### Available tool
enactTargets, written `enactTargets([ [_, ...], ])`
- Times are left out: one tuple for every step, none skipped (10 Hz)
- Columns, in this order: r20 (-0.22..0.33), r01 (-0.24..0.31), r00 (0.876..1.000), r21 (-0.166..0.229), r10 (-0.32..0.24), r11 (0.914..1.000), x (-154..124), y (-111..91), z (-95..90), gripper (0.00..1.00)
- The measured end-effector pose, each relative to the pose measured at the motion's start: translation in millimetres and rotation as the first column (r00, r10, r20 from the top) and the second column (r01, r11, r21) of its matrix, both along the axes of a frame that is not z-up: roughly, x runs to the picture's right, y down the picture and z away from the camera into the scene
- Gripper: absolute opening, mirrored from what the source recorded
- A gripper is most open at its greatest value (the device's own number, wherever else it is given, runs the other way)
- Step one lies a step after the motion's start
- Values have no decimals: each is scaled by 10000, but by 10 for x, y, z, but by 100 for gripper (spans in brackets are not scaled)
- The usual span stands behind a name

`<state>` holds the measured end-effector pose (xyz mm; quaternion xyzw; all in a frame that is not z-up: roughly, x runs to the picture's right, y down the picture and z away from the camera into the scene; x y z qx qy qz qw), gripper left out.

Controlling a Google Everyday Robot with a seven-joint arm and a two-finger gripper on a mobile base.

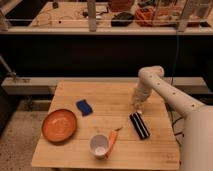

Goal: Place the bottle in the ceramic bowl

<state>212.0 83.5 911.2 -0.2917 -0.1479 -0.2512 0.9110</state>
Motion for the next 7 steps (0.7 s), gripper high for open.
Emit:
enactTargets([
  [-2,-10,10000,-4,10,10000,18,6,2,44],
  [-6,-7,10000,16,7,10000,28,13,-3,38],
  [-10,58,10000,44,-58,10000,23,12,-12,26],
  [-15,74,10000,47,-74,10000,17,9,-12,16],
  [-28,101,9999,59,-100,9999,-8,-1,-45,6],
  [-19,97,10000,110,-97,9999,-46,-47,-104,2],
  [12,124,9999,168,-124,9998,-107,-120,-195,0],
])
